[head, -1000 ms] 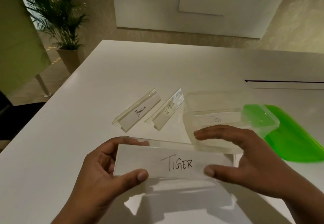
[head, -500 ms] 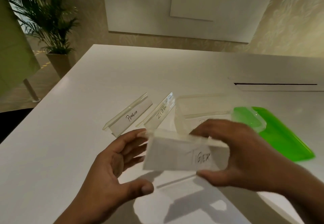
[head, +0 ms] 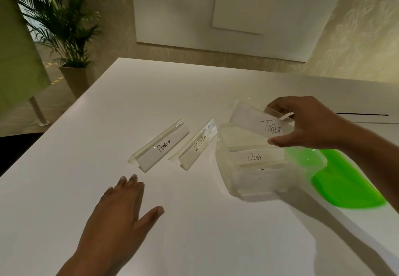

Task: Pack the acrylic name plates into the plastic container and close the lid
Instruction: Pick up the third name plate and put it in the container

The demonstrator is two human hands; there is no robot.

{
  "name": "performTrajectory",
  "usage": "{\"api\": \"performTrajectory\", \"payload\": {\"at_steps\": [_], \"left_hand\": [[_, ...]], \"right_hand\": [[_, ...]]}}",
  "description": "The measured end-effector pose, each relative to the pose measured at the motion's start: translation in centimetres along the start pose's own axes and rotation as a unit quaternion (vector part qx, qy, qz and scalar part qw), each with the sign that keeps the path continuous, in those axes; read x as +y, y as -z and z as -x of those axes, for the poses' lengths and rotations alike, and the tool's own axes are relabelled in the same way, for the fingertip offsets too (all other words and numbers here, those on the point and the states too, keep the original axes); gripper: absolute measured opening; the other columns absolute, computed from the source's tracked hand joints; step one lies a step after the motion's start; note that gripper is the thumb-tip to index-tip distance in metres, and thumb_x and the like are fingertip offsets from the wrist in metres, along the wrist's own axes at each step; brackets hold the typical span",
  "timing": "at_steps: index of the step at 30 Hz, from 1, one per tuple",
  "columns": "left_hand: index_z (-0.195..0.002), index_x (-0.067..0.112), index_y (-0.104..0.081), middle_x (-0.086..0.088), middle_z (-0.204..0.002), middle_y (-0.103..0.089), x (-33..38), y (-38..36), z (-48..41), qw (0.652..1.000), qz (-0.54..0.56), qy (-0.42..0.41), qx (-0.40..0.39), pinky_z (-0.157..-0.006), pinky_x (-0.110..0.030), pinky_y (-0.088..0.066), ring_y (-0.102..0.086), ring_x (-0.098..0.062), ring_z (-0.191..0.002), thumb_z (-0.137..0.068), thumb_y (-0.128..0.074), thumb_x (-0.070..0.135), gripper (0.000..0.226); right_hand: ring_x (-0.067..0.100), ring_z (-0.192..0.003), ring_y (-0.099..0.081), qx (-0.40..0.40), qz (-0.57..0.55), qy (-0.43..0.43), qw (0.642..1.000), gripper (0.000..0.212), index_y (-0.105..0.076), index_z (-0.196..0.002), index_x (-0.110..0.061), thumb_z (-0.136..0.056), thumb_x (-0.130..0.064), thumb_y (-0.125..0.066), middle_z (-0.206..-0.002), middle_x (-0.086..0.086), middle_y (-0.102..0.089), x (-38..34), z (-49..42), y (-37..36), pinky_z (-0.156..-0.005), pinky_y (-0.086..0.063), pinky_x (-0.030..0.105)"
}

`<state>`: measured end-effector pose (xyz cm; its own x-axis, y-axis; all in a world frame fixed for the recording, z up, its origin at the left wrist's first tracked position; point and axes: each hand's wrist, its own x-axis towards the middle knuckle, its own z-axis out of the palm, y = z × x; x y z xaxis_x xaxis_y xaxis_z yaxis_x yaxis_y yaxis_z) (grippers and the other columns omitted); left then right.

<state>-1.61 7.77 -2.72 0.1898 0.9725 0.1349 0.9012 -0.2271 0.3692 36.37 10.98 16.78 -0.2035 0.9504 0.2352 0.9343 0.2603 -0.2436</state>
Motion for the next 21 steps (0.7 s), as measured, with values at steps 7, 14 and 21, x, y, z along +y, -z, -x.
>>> {"api": "performTrajectory", "payload": {"at_steps": [7, 14, 21], "left_hand": [[-0.148, 0.022, -0.041, 0.004, -0.16, -0.028, 0.1, -0.1, 0.1, 1.0, 0.0, 0.005, 0.003, -0.118, -0.034, -0.013, -0.02, -0.013, -0.148, -0.073, -0.019, 0.086, 0.101], [-0.146, 0.022, -0.044, 0.004, -0.159, -0.03, 0.1, -0.1, 0.1, 1.0, 0.01, 0.007, 0.001, -0.118, -0.035, -0.014, -0.021, -0.014, -0.148, -0.072, -0.023, 0.085, 0.1], [-0.145, 0.023, -0.044, 0.005, -0.159, -0.03, 0.3, -0.1, 0.1, 1.0, 0.009, 0.011, 0.001, -0.119, -0.037, -0.017, -0.021, -0.014, -0.148, -0.073, -0.024, 0.085, 0.097]], "right_hand": [[0.013, -0.081, -0.062, -0.054, 0.121, -0.069, 0.989, 0.054, -0.058, -0.097, -0.039, -0.05, -0.048, -0.084, -0.094, -0.014, -0.068, 2.6, -2.0, -3.3, -0.068, -0.054, 0.037], [0.02, -0.086, -0.06, -0.103, 0.2, -0.091, 0.97, 0.059, -0.058, -0.106, -0.033, -0.053, -0.043, -0.084, -0.104, -0.007, -0.066, 4.0, -3.0, -5.9, -0.059, -0.036, 0.029], [0.02, -0.096, -0.058, -0.156, 0.218, -0.069, 0.961, 0.06, -0.056, -0.109, -0.032, -0.057, -0.04, -0.084, -0.111, -0.007, -0.063, 4.5, -3.8, -8.2, -0.065, -0.038, 0.031]]}}
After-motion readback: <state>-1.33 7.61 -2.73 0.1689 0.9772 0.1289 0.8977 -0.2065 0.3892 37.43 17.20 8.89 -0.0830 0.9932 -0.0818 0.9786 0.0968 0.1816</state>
